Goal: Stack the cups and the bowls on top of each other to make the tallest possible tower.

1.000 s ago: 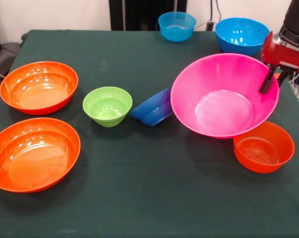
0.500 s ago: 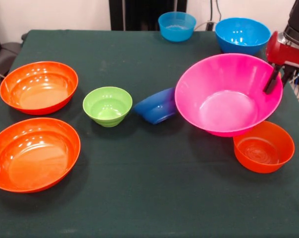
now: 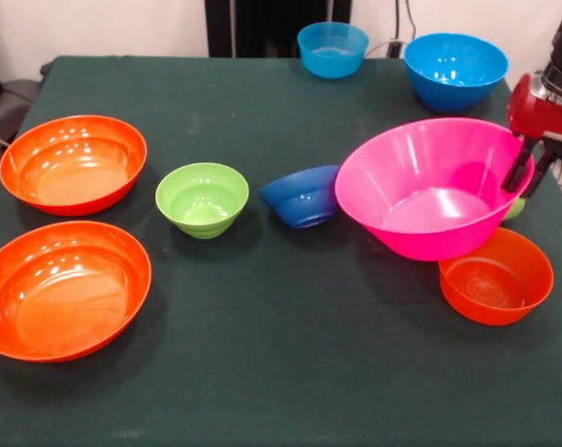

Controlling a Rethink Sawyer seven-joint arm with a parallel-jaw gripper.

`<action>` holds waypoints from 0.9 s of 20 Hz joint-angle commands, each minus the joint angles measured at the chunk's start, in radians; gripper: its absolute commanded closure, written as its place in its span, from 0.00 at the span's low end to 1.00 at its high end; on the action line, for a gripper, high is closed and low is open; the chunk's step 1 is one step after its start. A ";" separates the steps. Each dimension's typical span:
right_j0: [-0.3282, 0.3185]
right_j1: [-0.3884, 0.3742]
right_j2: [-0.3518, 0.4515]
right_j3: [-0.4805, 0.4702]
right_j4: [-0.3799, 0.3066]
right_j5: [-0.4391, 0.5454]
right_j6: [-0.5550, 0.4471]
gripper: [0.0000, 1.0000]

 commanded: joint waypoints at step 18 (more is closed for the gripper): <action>0.024 -0.010 0.050 -0.033 -0.002 0.139 0.009 1.00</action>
